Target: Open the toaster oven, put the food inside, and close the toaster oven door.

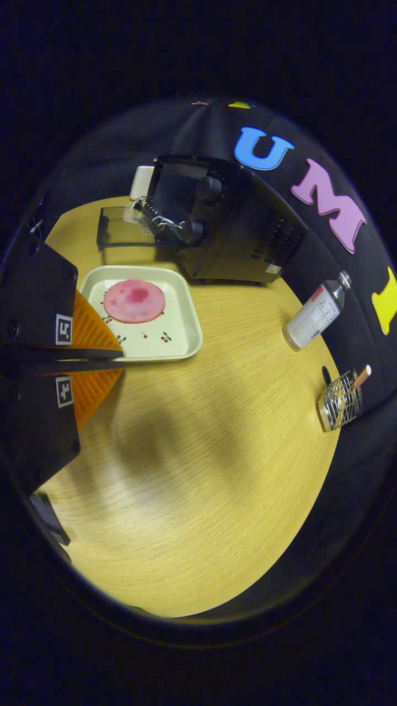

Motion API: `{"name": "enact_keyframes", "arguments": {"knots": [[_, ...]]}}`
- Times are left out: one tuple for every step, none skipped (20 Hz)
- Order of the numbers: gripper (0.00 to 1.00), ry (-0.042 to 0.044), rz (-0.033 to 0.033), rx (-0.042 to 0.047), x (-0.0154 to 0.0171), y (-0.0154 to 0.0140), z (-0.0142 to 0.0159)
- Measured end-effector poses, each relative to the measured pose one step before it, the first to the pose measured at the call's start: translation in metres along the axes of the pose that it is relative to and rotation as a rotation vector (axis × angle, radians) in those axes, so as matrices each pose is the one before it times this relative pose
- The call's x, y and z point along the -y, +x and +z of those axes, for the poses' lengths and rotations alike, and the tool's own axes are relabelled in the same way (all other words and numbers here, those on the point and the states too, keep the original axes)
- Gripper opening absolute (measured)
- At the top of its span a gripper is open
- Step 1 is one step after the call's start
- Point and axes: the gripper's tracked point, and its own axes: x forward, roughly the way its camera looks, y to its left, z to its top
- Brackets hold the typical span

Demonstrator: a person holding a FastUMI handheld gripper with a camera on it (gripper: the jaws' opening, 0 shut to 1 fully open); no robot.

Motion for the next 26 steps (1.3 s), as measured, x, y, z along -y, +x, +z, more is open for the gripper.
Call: {"name": "enact_keyframes", "arguments": {"knots": [[0.06,0.02028,0.01954,0.00027,-0.00393,-0.00426,0.00055],[0.06,0.01297,0.01697,0.00423,-0.00337,-0.00461,0.00127],[0.06,0.00767,0.01214,0.00231,-0.00268,-0.00506,0.00074],[0.06,0.00574,0.01407,0.00005,-0.00323,-0.00353,-0.00024],[0.06,0.00536,0.01007,0.00415,-0.00239,-0.00399,0.00092],[0.06,0.00706,0.01023,0.00283,-0.00271,-0.00269,0.00075],[0.06,0.0097,0.00879,0.00387,-0.00176,-0.00306,0.00033],[0.06,0.01174,0.00718,0.00502,-0.00168,-0.0025,0.00113],[0.06,0.01219,0.00642,0.00391,-0.00117,-0.00282,0.00057],[0.06,0.01321,0.00683,0.00423,-0.00156,-0.00312,0.00079],[0.06,0.01185,0.00628,0.00354,-0.00178,-0.00421,0.0007],[0.06,0.01011,0.00473,0.00444,-0.0019,-0.00341,0.00059],[0.06,0.00741,0.00326,0.00455,-0.00202,-0.00507,0.00031],[0.06,0.0058,0.00284,0.00458,-0.00198,-0.00506,-0.00061],[0.06,0.00343,0.00248,0.00496,-0.00225,-0.00652,-0.002],[0.06,0.0039,0.00365,0.00663,-0.00339,-0.00448,-0.00112],[0.06,0.00567,0.00235,0.00455,-0.00337,-0.00521,-0.00329],[0.06,0.01044,-0.00098,0.00899,-0.00259,-0.00499,-0.00299],[0.06,0.01319,0.00106,0.00844,-0.0032,-0.00489,-0.00269],[0.06,0.01348,0.00037,0.00973,-0.00352,-0.00421,-0.00343],[0.06,0.01113,0.00301,0.0073,-0.00392,-0.00607,-0.00538],[0.06,0.01259,0.00022,0.01083,-0.00338,-0.00549,-0.0043],[0.06,0.0133,0.00061,0.01154,-0.00406,-0.00601,-0.00512],[0.06,0.01144,0.00255,0.01316,-0.0053,-0.00477,-0.00451],[0.06,0.00992,0.00437,0.01494,-0.00589,-0.00454,-0.00574],[0.06,0.01,0.00521,0.01272,-0.00595,-0.00129,-0.00525]]}}
